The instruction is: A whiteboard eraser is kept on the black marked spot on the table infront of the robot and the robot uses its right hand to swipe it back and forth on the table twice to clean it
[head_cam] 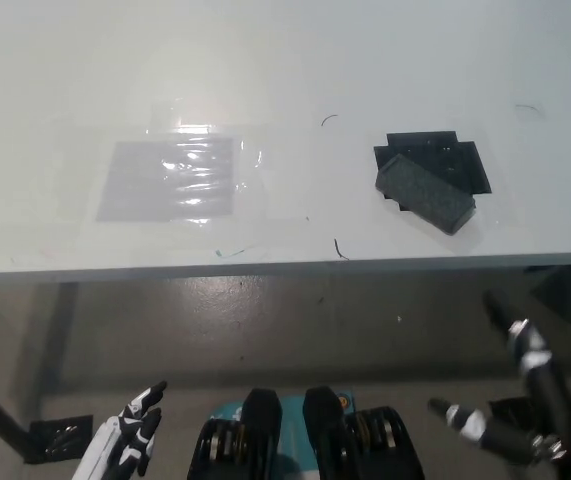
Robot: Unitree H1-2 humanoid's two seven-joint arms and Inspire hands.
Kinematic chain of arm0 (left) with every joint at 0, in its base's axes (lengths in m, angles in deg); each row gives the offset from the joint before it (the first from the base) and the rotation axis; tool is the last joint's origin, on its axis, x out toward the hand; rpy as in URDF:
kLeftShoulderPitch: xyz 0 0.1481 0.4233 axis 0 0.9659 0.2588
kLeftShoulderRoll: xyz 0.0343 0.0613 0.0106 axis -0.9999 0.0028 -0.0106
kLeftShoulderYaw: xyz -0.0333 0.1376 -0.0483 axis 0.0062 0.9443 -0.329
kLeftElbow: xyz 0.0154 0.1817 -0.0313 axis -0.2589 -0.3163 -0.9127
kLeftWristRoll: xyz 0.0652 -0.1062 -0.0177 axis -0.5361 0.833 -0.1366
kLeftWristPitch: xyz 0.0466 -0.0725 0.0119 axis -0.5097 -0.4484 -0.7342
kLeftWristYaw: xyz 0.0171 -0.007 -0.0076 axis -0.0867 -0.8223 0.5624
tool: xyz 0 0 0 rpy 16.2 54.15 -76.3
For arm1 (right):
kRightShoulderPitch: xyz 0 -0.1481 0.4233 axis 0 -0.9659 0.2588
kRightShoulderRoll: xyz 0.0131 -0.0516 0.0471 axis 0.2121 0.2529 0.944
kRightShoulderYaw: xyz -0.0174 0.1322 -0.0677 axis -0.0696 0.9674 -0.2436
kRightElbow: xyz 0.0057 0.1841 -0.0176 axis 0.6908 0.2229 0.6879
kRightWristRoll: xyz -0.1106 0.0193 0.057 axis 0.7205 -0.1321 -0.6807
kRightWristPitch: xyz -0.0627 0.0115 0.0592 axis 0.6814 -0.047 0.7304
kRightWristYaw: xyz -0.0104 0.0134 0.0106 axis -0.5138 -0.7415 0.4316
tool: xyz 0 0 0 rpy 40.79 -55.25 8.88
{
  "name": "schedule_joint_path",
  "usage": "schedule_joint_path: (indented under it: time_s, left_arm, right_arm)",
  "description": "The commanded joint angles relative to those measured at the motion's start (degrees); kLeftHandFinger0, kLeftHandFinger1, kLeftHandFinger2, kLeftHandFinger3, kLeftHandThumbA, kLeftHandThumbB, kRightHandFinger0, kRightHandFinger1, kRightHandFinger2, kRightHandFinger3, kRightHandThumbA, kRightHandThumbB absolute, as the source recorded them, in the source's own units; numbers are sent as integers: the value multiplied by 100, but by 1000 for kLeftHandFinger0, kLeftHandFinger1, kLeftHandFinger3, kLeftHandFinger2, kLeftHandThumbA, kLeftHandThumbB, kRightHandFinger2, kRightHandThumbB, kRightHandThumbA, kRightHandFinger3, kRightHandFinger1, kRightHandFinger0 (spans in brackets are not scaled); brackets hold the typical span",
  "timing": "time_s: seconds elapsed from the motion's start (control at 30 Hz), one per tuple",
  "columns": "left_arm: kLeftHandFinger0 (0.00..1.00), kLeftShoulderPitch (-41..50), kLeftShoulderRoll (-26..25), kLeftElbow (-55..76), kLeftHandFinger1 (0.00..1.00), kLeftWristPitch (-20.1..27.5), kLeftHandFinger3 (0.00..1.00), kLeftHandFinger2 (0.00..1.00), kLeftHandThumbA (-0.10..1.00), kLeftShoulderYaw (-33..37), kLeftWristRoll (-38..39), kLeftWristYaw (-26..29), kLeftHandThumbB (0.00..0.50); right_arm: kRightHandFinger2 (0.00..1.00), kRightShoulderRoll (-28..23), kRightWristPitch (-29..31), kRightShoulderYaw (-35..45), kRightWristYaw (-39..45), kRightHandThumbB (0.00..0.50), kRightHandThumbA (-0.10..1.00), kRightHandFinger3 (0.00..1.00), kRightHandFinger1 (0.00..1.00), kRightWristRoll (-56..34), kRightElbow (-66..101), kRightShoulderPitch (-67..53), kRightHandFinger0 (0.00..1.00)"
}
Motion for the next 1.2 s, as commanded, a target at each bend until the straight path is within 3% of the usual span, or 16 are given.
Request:
schedule_joint_path:
  time_s: [0.0,0.1,0.23,0.33,0.47,0.53,0.8,0.93,1.17]
  left_arm:
    - [1000,-94,-219,239,1000,545,1000,1000,917,-18,0,-174,439]
    - [1000,-96,-233,215,1000,566,1000,1000,919,-18,-35,-167,442]
    - [1000,-136,-230,164,1000,562,1000,1000,909,-38,-7,-164,446]
    - [1000,-134,-221,144,1000,589,1000,1000,909,-38,-41,-143,449]
    - [1000,-109,-238,129,1000,623,1000,1000,910,-34,-37,-169,441]
    - [1000,-109,-237,121,1000,615,1000,1000,920,-37,-77,-154,449]
    - [1000,-82,-226,126,1000,637,1000,1000,910,-44,-127,-130,452]
    - [1000,-79,-249,138,1000,655,1000,1000,921,-51,-216,-94,449]
    - [1000,-85,-269,124,1000,658,1000,1000,918,-39,-206,-95,449]
  right_arm:
    - [1000,-1294,-3474,728,1218,376,1000,1000,1000,1130,2794,2280,1000]
    - [1000,-1540,-4020,645,1872,399,1000,1000,1000,1745,2561,3327,1000]
    - [1000,-1541,-4042,310,2638,398,1000,1000,1000,2587,900,4966,1000]
    - [1000,-1651,-4042,-232,2540,431,1000,1000,1000,2635,-277,5633,1000]
    - [1000,-1414,-4042,-618,2489,478,1000,1000,1000,2752,-1476,6214,1000]
    - [1000,-1249,-4042,-727,2470,453,1000,1000,1000,2767,-1942,6412,1000]
    - [1000,-838,-4042,-1195,2488,460,1000,1000,1000,3139,-3735,7048,1000]
    - [1000,-703,-4042,-1491,2276,450,1000,1000,1000,2898,-4728,7298,1000]
    - [1000,-462,-4042,-1420,2304,392,1000,1000,1000,2950,-5548,7312,1000]
